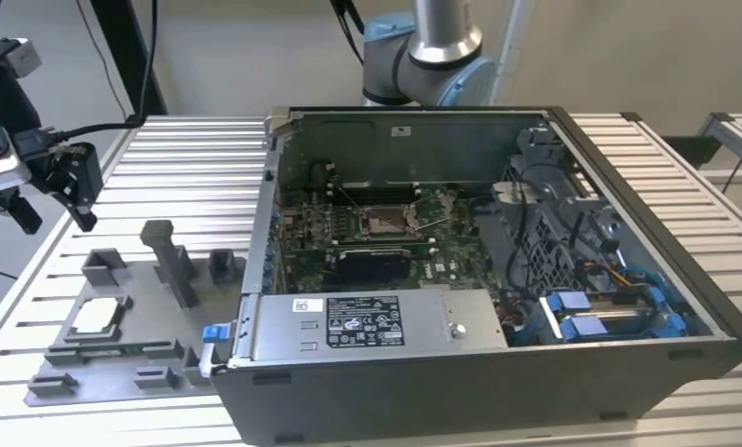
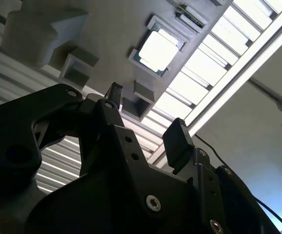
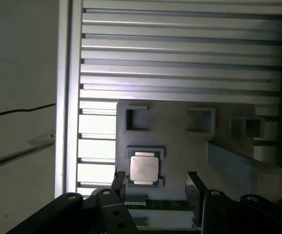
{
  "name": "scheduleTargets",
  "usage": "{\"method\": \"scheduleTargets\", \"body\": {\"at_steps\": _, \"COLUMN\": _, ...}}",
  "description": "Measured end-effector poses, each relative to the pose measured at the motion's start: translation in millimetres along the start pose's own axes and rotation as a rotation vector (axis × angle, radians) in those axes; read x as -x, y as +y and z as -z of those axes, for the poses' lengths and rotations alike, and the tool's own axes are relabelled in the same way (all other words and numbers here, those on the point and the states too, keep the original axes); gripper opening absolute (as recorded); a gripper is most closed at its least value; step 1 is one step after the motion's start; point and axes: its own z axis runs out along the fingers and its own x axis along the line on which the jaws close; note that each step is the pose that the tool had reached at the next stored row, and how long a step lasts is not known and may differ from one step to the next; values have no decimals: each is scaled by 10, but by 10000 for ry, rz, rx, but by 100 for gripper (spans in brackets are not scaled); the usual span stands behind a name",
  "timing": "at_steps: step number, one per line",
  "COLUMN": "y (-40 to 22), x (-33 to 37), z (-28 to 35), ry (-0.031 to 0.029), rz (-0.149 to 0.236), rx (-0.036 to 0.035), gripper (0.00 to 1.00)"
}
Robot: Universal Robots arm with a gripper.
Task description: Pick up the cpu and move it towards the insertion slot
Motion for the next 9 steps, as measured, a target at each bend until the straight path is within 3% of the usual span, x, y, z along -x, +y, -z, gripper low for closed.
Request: {"method": "scheduleTargets", "body": {"at_steps": 9, "y": -1, "x": 0, "z": -31, "ry": -1, "rz": 0, "rx": 1, "gripper": 100}}
